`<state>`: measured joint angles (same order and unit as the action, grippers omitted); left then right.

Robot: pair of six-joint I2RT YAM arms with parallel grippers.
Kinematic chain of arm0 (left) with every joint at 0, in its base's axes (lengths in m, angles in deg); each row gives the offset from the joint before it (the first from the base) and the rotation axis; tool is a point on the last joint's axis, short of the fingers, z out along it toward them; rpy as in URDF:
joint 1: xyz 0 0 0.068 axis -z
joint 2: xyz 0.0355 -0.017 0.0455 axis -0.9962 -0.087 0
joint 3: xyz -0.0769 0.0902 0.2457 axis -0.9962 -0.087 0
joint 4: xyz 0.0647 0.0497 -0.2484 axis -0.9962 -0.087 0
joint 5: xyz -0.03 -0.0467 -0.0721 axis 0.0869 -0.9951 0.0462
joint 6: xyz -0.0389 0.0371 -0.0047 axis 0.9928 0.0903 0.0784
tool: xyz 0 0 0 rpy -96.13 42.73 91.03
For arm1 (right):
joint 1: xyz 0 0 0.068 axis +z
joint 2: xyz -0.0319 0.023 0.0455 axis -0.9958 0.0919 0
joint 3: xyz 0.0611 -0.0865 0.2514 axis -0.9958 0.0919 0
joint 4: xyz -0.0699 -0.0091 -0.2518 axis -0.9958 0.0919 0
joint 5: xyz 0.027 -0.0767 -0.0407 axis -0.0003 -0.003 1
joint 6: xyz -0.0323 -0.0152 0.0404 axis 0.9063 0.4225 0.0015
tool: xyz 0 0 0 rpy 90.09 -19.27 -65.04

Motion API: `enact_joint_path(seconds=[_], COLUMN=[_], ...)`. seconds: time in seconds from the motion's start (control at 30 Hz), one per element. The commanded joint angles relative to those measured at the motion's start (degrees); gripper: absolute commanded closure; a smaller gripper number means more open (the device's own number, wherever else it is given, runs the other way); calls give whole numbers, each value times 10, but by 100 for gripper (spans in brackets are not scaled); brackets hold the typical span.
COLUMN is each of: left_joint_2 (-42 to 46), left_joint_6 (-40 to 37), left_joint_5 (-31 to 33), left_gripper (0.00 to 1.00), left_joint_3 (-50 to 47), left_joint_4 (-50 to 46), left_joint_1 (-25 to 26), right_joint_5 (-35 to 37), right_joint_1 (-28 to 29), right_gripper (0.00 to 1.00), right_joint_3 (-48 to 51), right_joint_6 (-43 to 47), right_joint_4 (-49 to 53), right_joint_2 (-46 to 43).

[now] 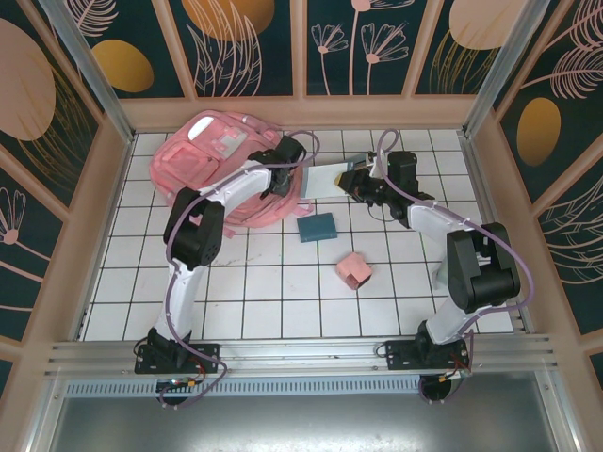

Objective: Pack the student bag
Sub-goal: Open the student bag at the top-center of the table.

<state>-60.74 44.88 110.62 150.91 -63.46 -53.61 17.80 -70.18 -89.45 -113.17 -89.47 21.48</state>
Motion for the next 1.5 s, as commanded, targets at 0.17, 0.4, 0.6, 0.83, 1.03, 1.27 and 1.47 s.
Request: enact_joint_path(seconds=[0.17,0.4,0.6,0.83,1.03,1.27,1.47], left_joint_2=[19,43,52,24,-9,-8,46], left_joint_6=[7,24,23,9,11,23,36], left_joint_5=[32,-41,-89,-47,0,19,20], left_gripper=[84,73,67,62,55,98,100], left_joint_3=[-16,30,28,9,2,3,45], left_joint_4=[-29,-57,-56,-60,-60,-56,-59], left_joint_1=[-12,-12,-12,-12,-20,-22,-22], right_joint_5=[-19,-13,-16,-16,-13,-13,-7], right_joint_1=[-5,-5,-5,-5,-4,-5,-3], right_gripper=[100,100,100,100,100,100,100], right_joint_3=[-12,-2,2,10,16,19,20], right_joint_6=[-6,-4,-4,-4,-3,-1,-22], right_joint_4=[-22,-21,-20,-21,-16,-13,-41], right_joint_2=[1,-12,-14,-22,-33,-38,-27])
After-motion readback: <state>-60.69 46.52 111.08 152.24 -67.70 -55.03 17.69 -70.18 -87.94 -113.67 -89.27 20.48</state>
